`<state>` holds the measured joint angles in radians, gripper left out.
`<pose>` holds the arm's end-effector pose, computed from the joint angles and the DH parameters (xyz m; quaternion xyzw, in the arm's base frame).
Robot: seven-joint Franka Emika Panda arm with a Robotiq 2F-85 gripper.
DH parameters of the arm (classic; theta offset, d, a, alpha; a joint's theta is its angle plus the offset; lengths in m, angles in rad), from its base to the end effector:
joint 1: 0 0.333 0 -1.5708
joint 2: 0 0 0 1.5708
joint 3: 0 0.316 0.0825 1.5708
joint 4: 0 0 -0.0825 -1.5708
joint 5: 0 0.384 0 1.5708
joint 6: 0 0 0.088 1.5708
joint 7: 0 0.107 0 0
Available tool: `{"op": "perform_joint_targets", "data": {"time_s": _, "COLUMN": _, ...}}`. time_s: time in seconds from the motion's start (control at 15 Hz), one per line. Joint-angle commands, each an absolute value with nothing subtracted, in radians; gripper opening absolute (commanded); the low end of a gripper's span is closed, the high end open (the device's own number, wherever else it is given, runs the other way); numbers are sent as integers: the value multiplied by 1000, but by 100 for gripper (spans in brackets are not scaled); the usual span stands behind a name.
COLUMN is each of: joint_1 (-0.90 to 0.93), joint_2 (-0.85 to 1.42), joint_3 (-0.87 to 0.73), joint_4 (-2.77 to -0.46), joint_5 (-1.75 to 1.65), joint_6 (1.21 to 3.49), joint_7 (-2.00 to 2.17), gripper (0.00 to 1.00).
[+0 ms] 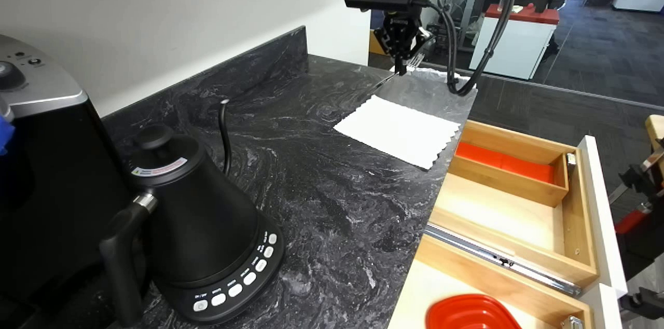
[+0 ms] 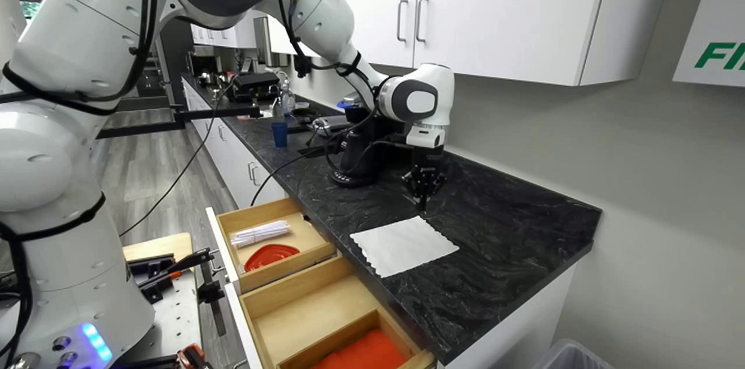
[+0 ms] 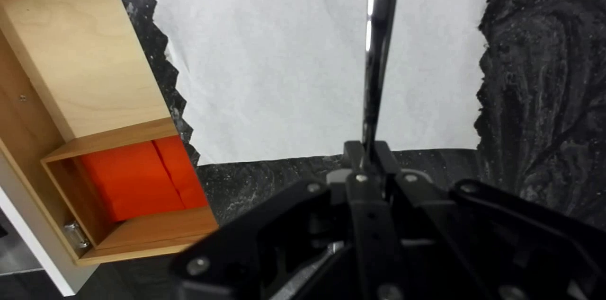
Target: Put the silver fork inside the open drawer on the right
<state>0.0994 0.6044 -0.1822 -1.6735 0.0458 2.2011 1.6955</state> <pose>0.6720 -0.0412 0.2515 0.6293 -0.7757 0.0016 0.0475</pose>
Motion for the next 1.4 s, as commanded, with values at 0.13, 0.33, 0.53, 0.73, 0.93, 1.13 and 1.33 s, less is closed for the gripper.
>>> {"op": "perform_joint_targets", "data": {"time_s": 0.13, "joint_1": 81, "joint_2": 513, "joint_3": -195, "joint_4": -1751, "joint_5": -16, "joint_6": 2131, "joint_7": 1707, "gripper": 5}}
{"op": "perform_joint_targets", "data": {"time_s": 0.33, "joint_1": 62, "joint_2": 467, "joint_3": -202, "joint_4": -1793, "joint_5": -31, "joint_6": 2125, "joint_7": 1682, "gripper": 5}}
{"op": "perform_joint_targets", "data": {"time_s": 0.53, "joint_1": 41, "joint_2": 415, "joint_3": -215, "joint_4": -1842, "joint_5": -60, "joint_6": 2111, "joint_7": 1673, "gripper": 5}}
{"op": "perform_joint_targets", "data": {"time_s": 0.73, "joint_1": 14, "joint_2": 368, "joint_3": -226, "joint_4": -1885, "joint_5": -66, "joint_6": 2078, "joint_7": 1682, "gripper": 5}}
{"op": "perform_joint_targets", "data": {"time_s": 0.93, "joint_1": -9, "joint_2": 324, "joint_3": -234, "joint_4": -1929, "joint_5": -74, "joint_6": 2054, "joint_7": 1692, "gripper": 4}}
{"op": "perform_joint_targets", "data": {"time_s": 1.13, "joint_1": -31, "joint_2": 289, "joint_3": -231, "joint_4": -1968, "joint_5": -81, "joint_6": 2046, "joint_7": 1660, "gripper": 4}}
{"op": "perform_joint_targets", "data": {"time_s": 1.33, "joint_1": -39, "joint_2": 280, "joint_3": -227, "joint_4": -1982, "joint_5": -117, "joint_6": 2038, "joint_7": 1596, "gripper": 4}}
